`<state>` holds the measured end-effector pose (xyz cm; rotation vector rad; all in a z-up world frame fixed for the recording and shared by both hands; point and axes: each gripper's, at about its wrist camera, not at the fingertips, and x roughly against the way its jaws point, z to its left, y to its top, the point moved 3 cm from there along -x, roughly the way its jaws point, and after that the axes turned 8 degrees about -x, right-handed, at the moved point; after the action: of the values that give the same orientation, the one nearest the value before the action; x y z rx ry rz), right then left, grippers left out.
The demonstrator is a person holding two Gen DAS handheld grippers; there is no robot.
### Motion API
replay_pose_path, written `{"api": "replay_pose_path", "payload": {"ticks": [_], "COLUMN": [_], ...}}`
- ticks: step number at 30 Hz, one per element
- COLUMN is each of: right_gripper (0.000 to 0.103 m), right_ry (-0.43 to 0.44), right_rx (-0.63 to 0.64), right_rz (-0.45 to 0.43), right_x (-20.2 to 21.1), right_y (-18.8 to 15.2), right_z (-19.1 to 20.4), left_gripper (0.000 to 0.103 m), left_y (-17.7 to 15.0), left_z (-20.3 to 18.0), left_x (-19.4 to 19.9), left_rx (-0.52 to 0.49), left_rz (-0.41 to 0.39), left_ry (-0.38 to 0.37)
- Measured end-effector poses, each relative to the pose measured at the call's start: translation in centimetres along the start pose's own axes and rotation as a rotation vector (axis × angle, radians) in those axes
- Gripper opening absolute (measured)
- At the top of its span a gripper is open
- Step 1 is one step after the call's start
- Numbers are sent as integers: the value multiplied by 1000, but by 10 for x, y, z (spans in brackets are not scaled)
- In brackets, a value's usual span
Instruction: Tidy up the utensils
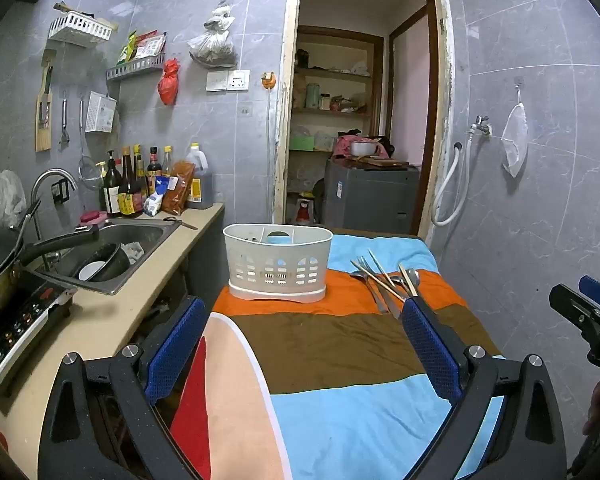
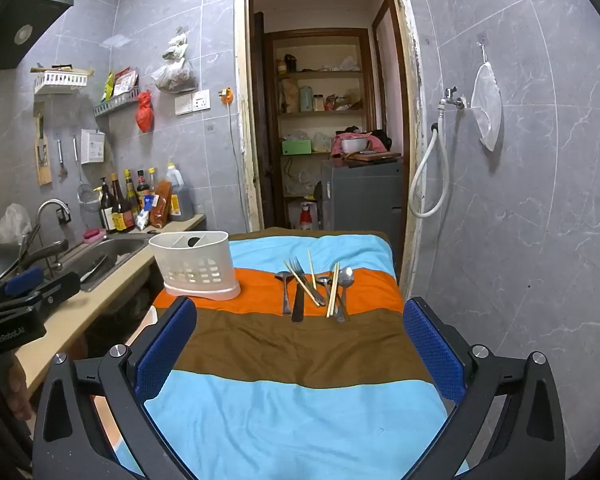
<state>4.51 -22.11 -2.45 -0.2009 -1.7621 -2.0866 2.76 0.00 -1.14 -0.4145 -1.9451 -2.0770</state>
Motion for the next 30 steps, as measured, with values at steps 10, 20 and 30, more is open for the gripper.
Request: {"api": "replay_pose_path", "payload": {"ticks": [10,20,30], "right_gripper": [103,103,103], "right_ry": [-1,1,1], "right_rx": [0,-2,-4], "right_rz": [-3,1,3], "right_x": [0,-1,-2], "right_y": [0,0,-2], "right_z": [1,1,2], "left_gripper": [96,96,96], "left_y": [0,-2,0], "left_z": [0,-1,-3], "left_x": [0,1,2], "left_rx": [0,2,2], "left_rz": [3,2,3], "left_ry": [-1,-2,4]}}
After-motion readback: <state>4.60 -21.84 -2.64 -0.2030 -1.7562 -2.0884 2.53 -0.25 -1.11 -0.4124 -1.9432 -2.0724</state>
